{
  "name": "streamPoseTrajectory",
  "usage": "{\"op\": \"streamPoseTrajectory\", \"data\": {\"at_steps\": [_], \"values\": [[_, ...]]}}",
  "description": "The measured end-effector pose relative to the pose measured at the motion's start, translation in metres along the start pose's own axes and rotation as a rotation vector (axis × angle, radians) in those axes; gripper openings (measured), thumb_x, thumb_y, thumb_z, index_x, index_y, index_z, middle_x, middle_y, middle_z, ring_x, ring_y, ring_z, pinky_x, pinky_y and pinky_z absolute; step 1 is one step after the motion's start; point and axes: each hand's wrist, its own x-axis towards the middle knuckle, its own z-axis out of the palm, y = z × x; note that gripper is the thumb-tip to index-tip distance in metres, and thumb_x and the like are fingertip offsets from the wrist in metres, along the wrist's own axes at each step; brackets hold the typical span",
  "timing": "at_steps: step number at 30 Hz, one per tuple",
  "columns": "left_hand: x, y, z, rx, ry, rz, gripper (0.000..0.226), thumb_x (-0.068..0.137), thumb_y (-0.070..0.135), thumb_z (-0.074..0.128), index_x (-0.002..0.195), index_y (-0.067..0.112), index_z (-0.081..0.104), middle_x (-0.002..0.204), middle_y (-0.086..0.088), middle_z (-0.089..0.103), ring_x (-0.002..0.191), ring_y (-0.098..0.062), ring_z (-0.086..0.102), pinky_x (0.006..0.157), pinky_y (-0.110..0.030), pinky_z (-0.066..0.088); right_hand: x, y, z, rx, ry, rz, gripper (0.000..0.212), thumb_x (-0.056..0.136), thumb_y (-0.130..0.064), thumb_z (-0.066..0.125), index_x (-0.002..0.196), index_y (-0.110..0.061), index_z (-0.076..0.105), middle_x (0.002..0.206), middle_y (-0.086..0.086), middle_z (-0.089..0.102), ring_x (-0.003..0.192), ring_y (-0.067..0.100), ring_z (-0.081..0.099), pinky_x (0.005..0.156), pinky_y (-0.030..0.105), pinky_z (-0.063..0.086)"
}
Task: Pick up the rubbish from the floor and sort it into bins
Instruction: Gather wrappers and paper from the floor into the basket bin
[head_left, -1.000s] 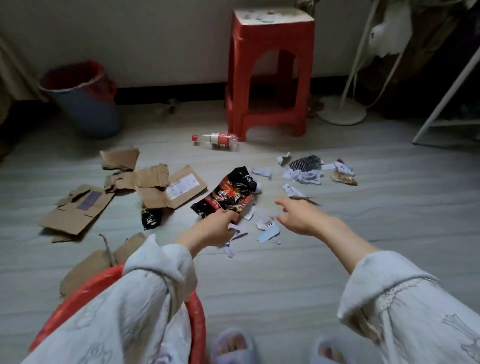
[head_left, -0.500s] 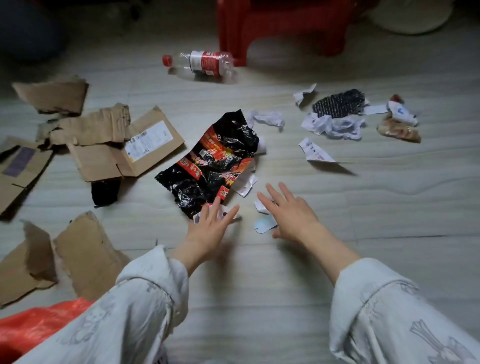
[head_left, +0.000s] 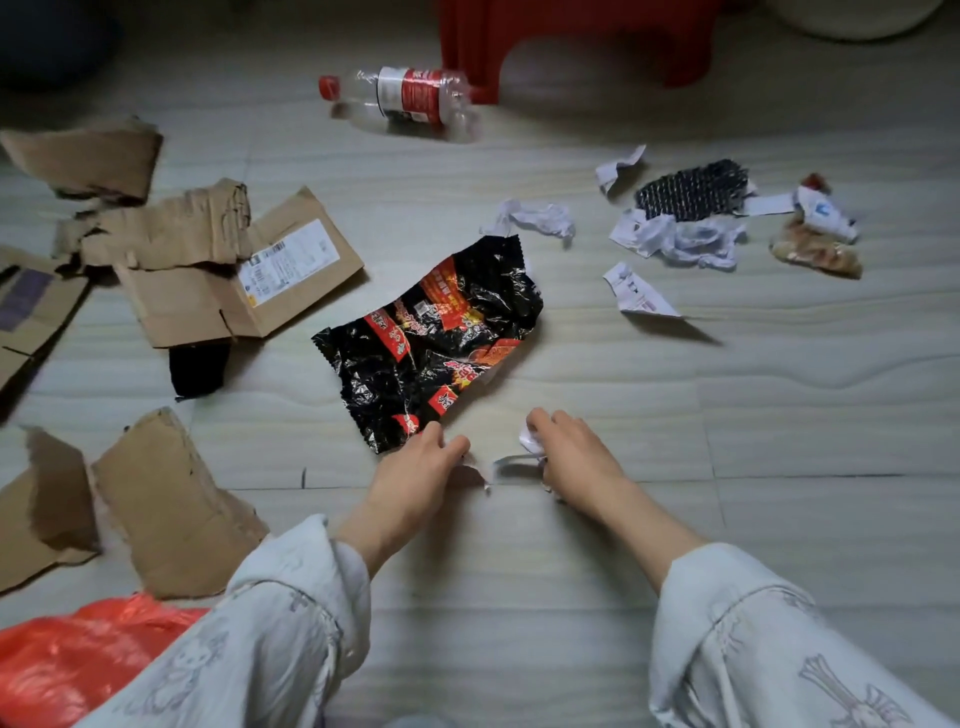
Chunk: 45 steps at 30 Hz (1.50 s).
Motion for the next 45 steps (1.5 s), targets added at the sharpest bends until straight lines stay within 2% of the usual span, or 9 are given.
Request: {"op": "streamPoseTrajectory", "data": {"at_steps": [6, 10, 16, 21, 25, 29, 34, 40, 45], "values": [[0.001, -0.004, -0.002, -0.110, 0.110, -0.023, 0.051, 0.075, -0.005, 0.055, 0.118, 0.020, 0.048, 0.110, -0.006, 0.048, 0.087, -0.033, 0.056, 0.061, -0.032, 0.033, -0.002, 0.007, -0.006, 0.152, -0.039, 0.120, 0.055, 0.076, 0.007, 0.047, 0.126, -0.012, 0.036, 0.121, 0.012, 0.056, 0.108, 0.032, 0.054, 0.080, 0.036, 0.043], [0.003, -0.011, -0.008, -0.299, 0.350, -0.006, 0.045, 0.068, -0.009, 0.061, 0.107, 0.013, 0.063, 0.099, -0.009, 0.058, 0.074, -0.037, 0.058, 0.063, -0.032, 0.036, -0.005, 0.020, -0.011, 0.261, 0.033, 0.207, 0.024, 0.084, -0.010, 0.051, 0.106, -0.010, 0.059, 0.110, 0.012, 0.064, 0.103, 0.030, 0.057, 0.075, 0.029, 0.040], [0.020, -0.027, -0.027, -0.635, 0.587, -0.313, 0.033, 0.084, -0.008, 0.046, 0.105, 0.007, 0.067, 0.107, -0.014, 0.057, 0.095, -0.030, 0.056, 0.081, -0.027, 0.040, -0.028, 0.044, -0.013, 0.234, 0.171, 0.335, 0.014, 0.084, -0.013, 0.047, 0.088, -0.013, 0.060, 0.105, 0.008, 0.060, 0.102, 0.030, 0.055, 0.073, 0.028, 0.037], [0.032, -0.042, -0.020, -0.627, 0.504, -0.458, 0.029, 0.087, 0.001, 0.047, 0.110, 0.009, 0.064, 0.108, -0.014, 0.063, 0.108, -0.032, 0.053, 0.087, -0.034, 0.040, -0.019, 0.038, -0.014, 0.452, 0.346, 0.373, 0.009, 0.084, -0.011, 0.052, 0.086, -0.006, 0.060, 0.104, 0.010, 0.056, 0.104, 0.029, 0.051, 0.079, 0.027, 0.034], [0.031, -0.041, -0.003, -0.522, 0.319, -0.487, 0.022, 0.089, 0.010, 0.052, 0.106, 0.011, 0.066, 0.117, -0.014, 0.055, 0.119, -0.033, 0.038, 0.097, -0.038, 0.033, -0.014, 0.011, 0.005, 0.330, 0.132, 0.204, 0.004, 0.083, -0.016, 0.059, 0.079, -0.016, 0.057, 0.114, 0.009, 0.052, 0.112, 0.026, 0.047, 0.091, 0.028, 0.038], [0.030, -0.041, 0.007, -0.536, 0.325, -0.430, 0.013, 0.085, 0.008, 0.058, 0.097, 0.007, 0.062, 0.137, -0.018, 0.036, 0.130, -0.034, 0.031, 0.106, -0.039, 0.029, -0.018, -0.014, 0.025, 0.009, -0.020, 0.186, 0.024, 0.090, -0.025, 0.054, 0.107, -0.010, 0.057, 0.122, 0.008, 0.042, 0.116, 0.029, 0.041, 0.095, 0.036, 0.040], [0.025, -0.045, 0.010, -0.297, 0.215, -0.352, 0.020, 0.086, 0.022, 0.062, 0.101, 0.012, 0.054, 0.149, -0.020, 0.025, 0.138, -0.038, 0.023, 0.105, -0.047, 0.031, -0.022, -0.025, 0.022, 0.070, -0.048, 0.166, 0.016, 0.087, -0.005, 0.045, 0.102, -0.010, 0.048, 0.117, 0.015, 0.050, 0.108, 0.033, 0.051, 0.086, 0.035, 0.040], [0.025, -0.045, 0.000, -0.051, 0.201, -0.334, 0.055, 0.086, 0.025, 0.061, 0.133, 0.021, 0.035, 0.127, -0.007, 0.045, 0.114, -0.029, 0.045, 0.089, -0.041, 0.037, -0.020, -0.003, 0.004, 0.543, 0.071, 0.260, 0.036, 0.084, -0.010, 0.057, 0.117, -0.016, 0.042, 0.090, 0.008, 0.058, 0.087, 0.025, 0.055, 0.071, 0.029, 0.040], [0.026, -0.042, -0.001, 0.017, 0.119, -0.346, 0.094, 0.087, 0.033, 0.061, 0.147, 0.029, -0.010, 0.114, -0.008, 0.053, 0.103, -0.029, 0.054, 0.075, -0.039, 0.037, -0.026, 0.013, 0.000, 0.461, -0.006, 0.268, 0.021, 0.082, -0.014, 0.061, 0.103, -0.016, 0.061, 0.099, 0.004, 0.064, 0.094, 0.022, 0.057, 0.071, 0.023, 0.036]]}}
